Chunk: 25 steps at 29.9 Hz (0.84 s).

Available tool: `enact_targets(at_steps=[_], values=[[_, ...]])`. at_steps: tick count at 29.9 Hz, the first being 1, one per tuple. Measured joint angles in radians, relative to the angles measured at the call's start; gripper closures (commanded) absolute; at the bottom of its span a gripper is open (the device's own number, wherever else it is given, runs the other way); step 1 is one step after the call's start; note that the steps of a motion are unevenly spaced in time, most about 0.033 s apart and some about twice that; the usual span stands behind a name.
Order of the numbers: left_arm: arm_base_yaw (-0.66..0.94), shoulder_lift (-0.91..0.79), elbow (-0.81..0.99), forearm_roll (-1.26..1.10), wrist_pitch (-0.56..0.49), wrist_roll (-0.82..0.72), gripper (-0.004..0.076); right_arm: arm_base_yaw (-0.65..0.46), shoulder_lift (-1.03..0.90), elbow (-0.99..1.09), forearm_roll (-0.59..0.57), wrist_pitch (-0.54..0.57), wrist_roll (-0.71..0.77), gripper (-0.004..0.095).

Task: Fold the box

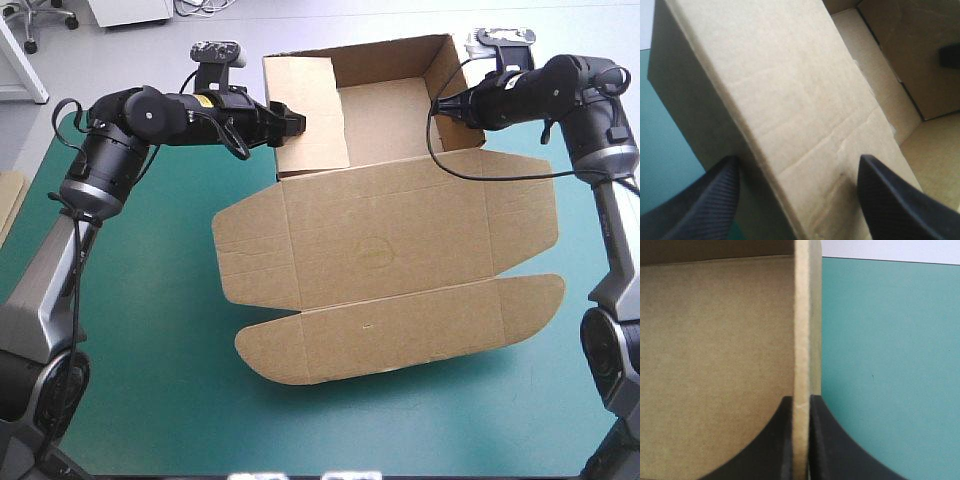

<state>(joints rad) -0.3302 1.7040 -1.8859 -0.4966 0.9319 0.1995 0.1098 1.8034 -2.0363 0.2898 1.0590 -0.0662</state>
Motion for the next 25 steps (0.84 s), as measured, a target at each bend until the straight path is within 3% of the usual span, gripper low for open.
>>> enact_targets(at_steps=[14,25], values=[[-0.034,0.103,-0.075,0.328,0.185,-0.180,0.0297,0.084,0.084,0.000,-0.056,0.041,0.096,0.0913],[-0.043,0.230,-0.186,0.405,0.279,-0.217,0.0319,0.102,0.152,0.000,-0.062,0.017,0.158,0.0912]])
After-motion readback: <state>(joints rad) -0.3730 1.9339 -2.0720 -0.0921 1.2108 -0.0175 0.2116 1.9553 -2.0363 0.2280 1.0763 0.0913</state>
